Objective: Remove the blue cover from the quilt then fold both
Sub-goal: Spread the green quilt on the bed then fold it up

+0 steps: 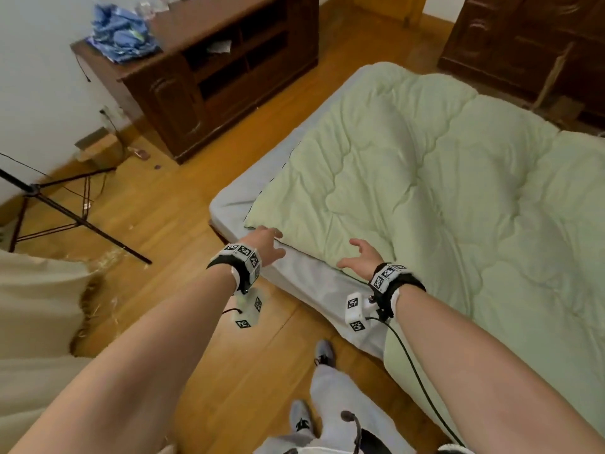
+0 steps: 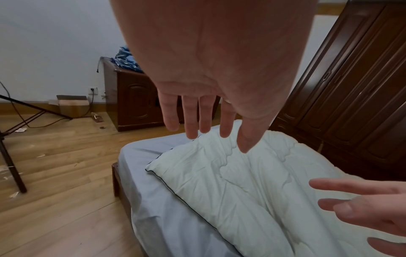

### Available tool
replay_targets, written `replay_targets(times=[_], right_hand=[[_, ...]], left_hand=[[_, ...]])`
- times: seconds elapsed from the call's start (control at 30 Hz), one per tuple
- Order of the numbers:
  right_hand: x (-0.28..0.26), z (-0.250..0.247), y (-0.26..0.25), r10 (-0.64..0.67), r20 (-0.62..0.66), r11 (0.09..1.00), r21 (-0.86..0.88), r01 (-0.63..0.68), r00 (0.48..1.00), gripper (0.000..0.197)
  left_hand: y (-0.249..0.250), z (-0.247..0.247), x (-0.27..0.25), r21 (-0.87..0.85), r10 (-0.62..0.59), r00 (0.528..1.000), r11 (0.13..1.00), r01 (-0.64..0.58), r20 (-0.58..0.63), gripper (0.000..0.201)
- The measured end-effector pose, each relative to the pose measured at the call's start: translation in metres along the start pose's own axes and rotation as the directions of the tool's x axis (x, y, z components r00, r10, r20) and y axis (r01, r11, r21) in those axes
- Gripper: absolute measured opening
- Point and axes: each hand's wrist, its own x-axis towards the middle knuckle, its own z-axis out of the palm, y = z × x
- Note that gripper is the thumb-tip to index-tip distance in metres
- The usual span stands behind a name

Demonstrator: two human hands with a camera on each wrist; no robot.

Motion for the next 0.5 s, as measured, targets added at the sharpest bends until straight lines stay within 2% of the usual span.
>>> replay_targets(times=[0.27, 0.4, 0.5], right_hand=[[0.197, 0.068, -0.045, 0.087, 0.085, 0.994, -0.077, -0.081, 0.993, 0.09], [0.279, 0.103, -0.041, 0.146, 0.098, 0.969, -0.212, -0.123, 0.984, 0.093], [0.334, 0.137, -0.025, 0.21, 0.121, 0.911, -0.385, -0.149, 0.97, 0.104]], left_hand=[[-0.06, -0.013, 0.203, 0.151, -0.017, 0.99, 0.989, -0.004, 0.138, 0.057], [-0.087, 0.01, 0.3, 0.266, 0.014, 0.978, 0.961, -0.07, 0.208, 0.063], [-0.109, 0.041, 0.361, 0.358, 0.059, 0.956, 0.919, -0.164, 0.287, 0.074]])
